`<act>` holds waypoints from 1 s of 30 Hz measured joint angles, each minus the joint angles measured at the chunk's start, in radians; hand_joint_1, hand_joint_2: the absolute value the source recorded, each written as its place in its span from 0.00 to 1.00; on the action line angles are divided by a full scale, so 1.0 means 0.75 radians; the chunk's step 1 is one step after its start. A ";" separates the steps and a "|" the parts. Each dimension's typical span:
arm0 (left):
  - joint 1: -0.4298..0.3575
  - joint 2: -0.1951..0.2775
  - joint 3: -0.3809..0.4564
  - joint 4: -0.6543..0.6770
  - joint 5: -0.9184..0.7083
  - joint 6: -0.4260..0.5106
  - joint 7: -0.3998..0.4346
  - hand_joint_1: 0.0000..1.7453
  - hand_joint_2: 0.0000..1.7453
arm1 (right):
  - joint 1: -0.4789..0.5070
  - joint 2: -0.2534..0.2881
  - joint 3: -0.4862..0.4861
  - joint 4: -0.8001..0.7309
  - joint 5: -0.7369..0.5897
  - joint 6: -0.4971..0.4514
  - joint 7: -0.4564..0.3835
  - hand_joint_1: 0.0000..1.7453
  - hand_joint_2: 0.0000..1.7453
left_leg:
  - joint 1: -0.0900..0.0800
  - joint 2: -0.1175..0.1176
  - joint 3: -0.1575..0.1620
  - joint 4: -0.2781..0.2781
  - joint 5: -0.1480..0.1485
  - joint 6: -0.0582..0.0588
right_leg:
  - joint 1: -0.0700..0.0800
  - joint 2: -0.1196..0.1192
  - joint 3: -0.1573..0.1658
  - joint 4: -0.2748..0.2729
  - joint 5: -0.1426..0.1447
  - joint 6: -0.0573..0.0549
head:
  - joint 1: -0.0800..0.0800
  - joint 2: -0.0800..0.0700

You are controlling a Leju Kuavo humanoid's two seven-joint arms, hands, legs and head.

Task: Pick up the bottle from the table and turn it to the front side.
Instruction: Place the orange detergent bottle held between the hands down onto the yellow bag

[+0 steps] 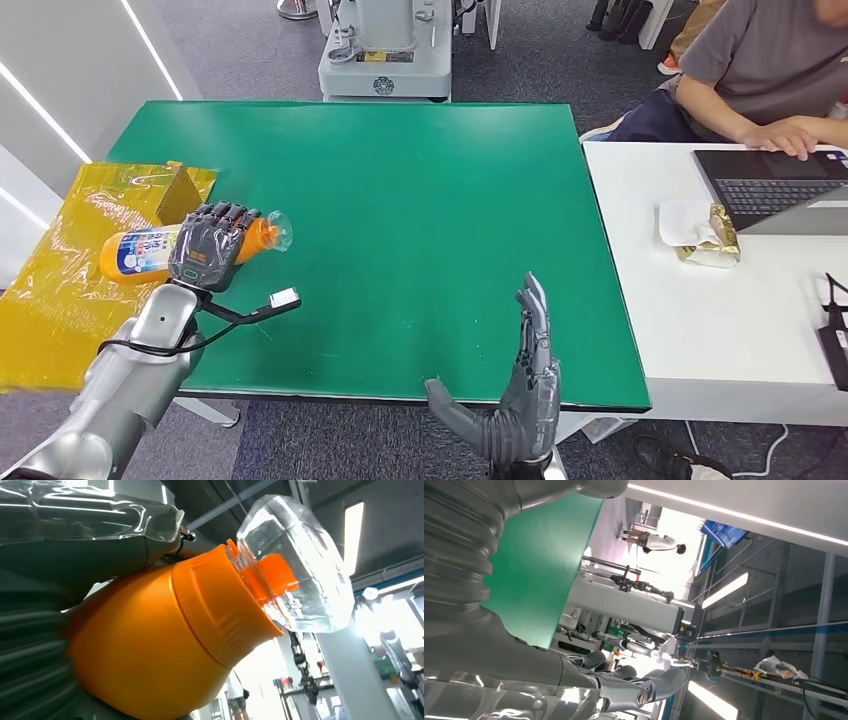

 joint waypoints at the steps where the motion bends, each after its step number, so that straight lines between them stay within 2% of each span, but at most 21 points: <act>1: -0.002 0.003 -0.012 0.015 0.000 0.000 0.006 1.00 1.00 | 0.000 -0.001 0.000 0.000 -0.001 0.000 0.000 0.00 1.00 | 0.000 0.000 0.000 0.000 0.000 0.000 | 0.000 0.000 0.000 0.000 0.000 0.000 | 0.000 0.000; 7: -0.019 0.062 -0.082 0.125 0.000 0.000 0.061 1.00 1.00 | 0.012 -0.009 0.005 0.008 0.014 0.000 0.000 0.00 1.00 | 0.001 0.002 0.001 -0.001 -0.001 -0.002 | 0.000 0.003 -0.001 0.000 0.000 0.000 | 0.000 0.000; 14: -0.040 0.080 -0.135 0.234 0.000 0.001 0.142 1.00 1.00 | 0.043 -0.022 -0.003 0.016 0.043 0.000 0.000 0.00 1.00 | 0.000 0.002 0.001 -0.001 -0.001 -0.002 | 0.000 0.002 0.000 0.001 0.000 -0.001 | 0.000 0.000; 29: -0.046 0.142 -0.145 0.287 0.000 0.001 0.199 1.00 1.00 | 0.076 -0.050 0.005 0.024 0.019 0.000 0.000 0.00 1.00 | 0.001 0.002 0.001 -0.001 -0.001 -0.002 | 0.000 0.002 -0.001 0.000 0.000 -0.001 | 0.001 0.000; 30: -0.047 0.143 -0.145 0.287 0.000 0.001 0.204 0.80 1.00 | 0.076 -0.051 0.007 0.025 0.018 0.000 0.000 0.00 1.00 | 0.001 0.002 0.001 -0.001 -0.001 -0.002 | 0.000 0.002 -0.001 0.000 0.000 -0.001 | 0.001 0.000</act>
